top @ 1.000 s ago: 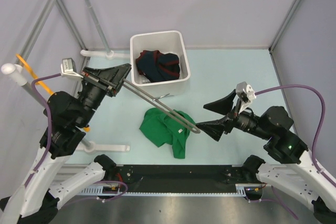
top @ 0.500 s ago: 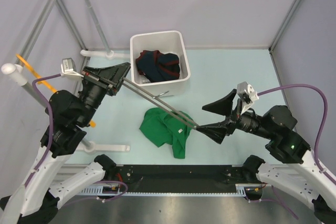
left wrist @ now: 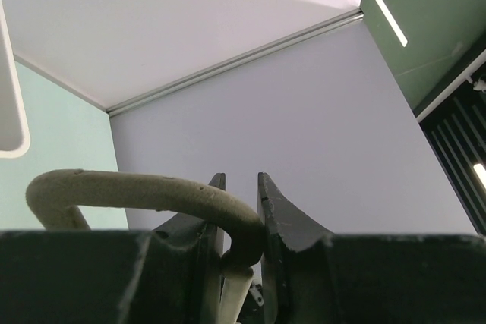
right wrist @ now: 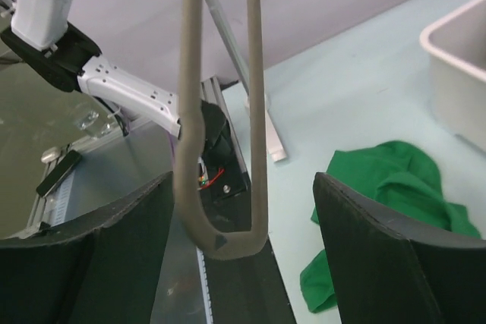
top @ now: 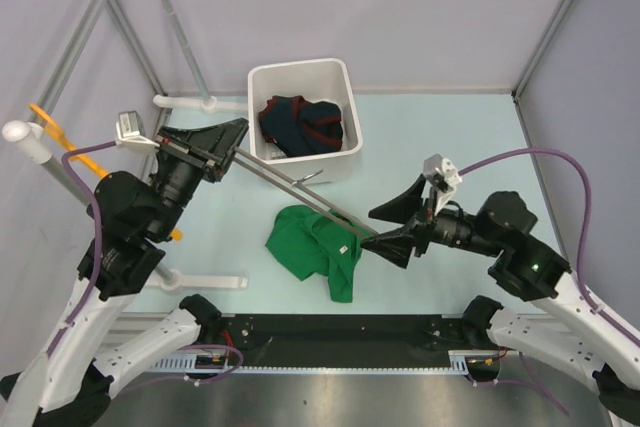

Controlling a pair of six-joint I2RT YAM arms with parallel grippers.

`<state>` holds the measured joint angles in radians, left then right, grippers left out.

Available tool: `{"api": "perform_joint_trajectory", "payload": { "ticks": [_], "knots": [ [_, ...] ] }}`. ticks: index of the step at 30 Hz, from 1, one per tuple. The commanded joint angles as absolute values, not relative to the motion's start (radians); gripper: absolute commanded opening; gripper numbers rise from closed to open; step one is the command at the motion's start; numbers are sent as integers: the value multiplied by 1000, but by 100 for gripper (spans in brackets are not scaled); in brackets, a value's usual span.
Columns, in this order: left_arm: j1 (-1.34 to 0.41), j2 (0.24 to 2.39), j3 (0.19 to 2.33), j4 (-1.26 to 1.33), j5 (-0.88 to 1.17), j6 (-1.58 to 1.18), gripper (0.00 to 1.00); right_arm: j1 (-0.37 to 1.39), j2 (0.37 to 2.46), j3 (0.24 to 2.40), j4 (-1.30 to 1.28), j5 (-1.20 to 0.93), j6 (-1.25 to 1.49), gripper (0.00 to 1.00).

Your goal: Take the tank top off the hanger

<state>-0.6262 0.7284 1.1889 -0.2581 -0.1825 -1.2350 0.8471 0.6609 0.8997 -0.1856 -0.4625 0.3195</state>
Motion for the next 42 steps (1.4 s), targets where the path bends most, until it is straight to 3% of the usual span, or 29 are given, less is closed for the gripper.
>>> {"api": "perform_joint_trajectory", "payload": {
  "ticks": [1,3,8,9,11,13,15,16,18,19,21,24,27,31,35,42],
  "knots": [
    [-630,718,1198,-242,-202,-1282,0,899,689,879,-65,-437,336,76],
    [-630,721,1193,-250,-199,-1302,0,931,701,873,-40,-388,333,74],
    [-629,724,1170,-249,-189,-1370,0,989,768,881,-18,-285,328,51],
    [-629,724,1170,-250,-186,-1370,0,994,769,879,-17,-273,327,38],
    [-630,716,1167,-256,-186,-1361,0,999,759,876,-20,-232,328,24],
    [-630,697,1161,-268,-199,-1355,0,997,741,874,-34,-183,321,0],
    [-630,680,1144,-275,-195,-1336,1,997,718,887,-77,-146,307,0],
    [-629,669,1135,-276,-186,-1325,19,997,710,891,-121,-140,298,0],
    [-629,658,1128,-276,-164,-1286,39,996,689,914,-172,-118,278,0],
    [-630,650,1117,-259,-122,-1267,57,994,683,920,-225,-109,262,0],
    [-629,644,1108,-235,-63,-1189,74,988,657,939,-285,-75,252,0],
    [-630,652,1097,-155,125,-1096,81,979,623,974,-397,-37,239,0],
    [-630,699,1091,-16,374,-1025,83,962,603,1018,-511,-52,221,0],
    [-681,833,1243,9,624,-895,85,957,604,1075,-684,-162,192,0],
    [-802,943,1438,-190,612,-677,87,957,626,1121,-810,-245,189,0],
    [-842,1071,1620,-428,537,-450,88,959,617,1135,-893,-313,198,0]
  ]
}}
